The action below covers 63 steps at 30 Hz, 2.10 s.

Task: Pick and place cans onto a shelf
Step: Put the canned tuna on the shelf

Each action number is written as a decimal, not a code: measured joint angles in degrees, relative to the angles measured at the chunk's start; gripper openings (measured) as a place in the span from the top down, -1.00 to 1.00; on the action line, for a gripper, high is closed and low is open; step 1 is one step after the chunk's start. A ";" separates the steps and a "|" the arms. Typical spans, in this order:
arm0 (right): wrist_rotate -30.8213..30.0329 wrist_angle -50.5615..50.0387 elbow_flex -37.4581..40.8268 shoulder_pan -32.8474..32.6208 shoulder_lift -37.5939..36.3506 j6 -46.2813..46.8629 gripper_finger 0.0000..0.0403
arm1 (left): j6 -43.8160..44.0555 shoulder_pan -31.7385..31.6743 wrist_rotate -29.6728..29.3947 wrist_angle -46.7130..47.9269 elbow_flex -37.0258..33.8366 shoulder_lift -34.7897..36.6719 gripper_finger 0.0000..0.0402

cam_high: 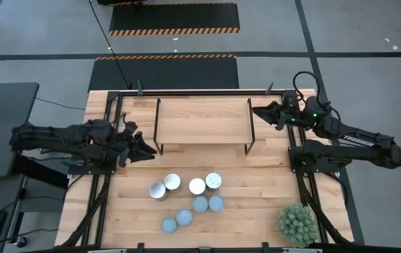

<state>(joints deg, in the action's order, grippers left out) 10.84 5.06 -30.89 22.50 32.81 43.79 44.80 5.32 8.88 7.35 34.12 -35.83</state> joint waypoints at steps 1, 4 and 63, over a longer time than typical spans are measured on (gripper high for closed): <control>0.83 -0.10 0.00 -0.20 0.41 -0.01 0.22 | 0.89 0.93 -0.21 0.21 0.07 -0.67 0.16; 2.32 -0.18 0.00 -1.21 1.79 -0.08 0.22 | 3.61 3.81 -1.33 0.20 0.16 -2.41 0.16; -22.23 -26.19 -33.86 -40.12 38.52 -4.30 0.22 | 21.02 47.10 -16.84 23.54 38.86 -56.02 0.13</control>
<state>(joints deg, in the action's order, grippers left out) -11.39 -21.13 -64.75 -17.61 71.34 39.49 65.83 52.41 -7.96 30.90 72.99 -91.85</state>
